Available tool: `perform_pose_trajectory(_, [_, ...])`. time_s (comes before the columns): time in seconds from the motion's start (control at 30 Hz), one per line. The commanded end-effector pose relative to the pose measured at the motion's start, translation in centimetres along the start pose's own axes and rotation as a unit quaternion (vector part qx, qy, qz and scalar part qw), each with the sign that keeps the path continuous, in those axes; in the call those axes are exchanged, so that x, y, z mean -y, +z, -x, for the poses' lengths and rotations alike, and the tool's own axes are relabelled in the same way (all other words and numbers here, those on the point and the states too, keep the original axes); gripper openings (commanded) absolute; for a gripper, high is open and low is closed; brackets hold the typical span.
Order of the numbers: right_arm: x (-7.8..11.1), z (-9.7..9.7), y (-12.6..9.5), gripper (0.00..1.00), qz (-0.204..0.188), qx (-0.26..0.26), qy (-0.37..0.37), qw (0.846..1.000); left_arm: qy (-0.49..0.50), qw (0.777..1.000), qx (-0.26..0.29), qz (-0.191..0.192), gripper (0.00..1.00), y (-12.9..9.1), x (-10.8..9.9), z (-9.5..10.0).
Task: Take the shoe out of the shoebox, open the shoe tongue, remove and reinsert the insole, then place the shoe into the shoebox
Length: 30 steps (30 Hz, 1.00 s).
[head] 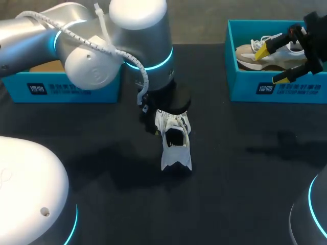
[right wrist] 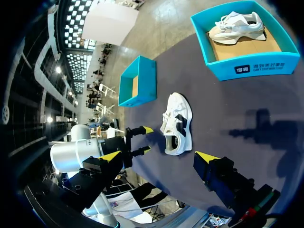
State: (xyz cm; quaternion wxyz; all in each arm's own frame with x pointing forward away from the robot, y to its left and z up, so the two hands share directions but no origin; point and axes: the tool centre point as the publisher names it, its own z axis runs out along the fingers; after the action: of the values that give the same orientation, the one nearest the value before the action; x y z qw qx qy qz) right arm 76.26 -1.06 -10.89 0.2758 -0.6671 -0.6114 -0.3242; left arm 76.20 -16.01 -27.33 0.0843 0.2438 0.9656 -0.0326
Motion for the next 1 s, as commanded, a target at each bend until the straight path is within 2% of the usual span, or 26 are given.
perform_pose_trajectory(0.03, [0.0,0.0,0.1,1.0,0.0,0.001,0.001,1.0,0.001,1.0,0.001,-0.001,1.0,0.0,-0.1,-0.1])
perform_pose_trajectory(0.1, [0.0,0.0,0.1,1.0,0.0,0.001,0.001,1.0,0.001,1.0,0.001,-0.001,1.0,0.0,-0.1,-0.1])
perform_pose_trajectory(0.3, [0.0,0.0,0.1,1.0,0.0,0.001,0.001,1.0,-0.064,0.998,0.01,-0.014,1.0,1.4,1.7,-1.1])
perform_pose_trajectory(0.33, [0.0,0.0,0.1,1.0,0.0,0.001,0.001,1.0,-0.077,0.997,0.013,0.005,1.0,1.7,2.0,-1.3])
perform_pose_trajectory(0.5, [0.0,0.0,0.1,1.0,0.0,0.001,0.001,1.0,-0.111,0.993,0.04,-0.021,1.0,2.5,3.1,-2.3])
perform_pose_trajectory(1.0, [0.0,0.0,0.1,1.0,0.0,0.001,0.001,1.0,-0.111,0.993,0.04,-0.021,1.0,2.5,3.1,-2.3])
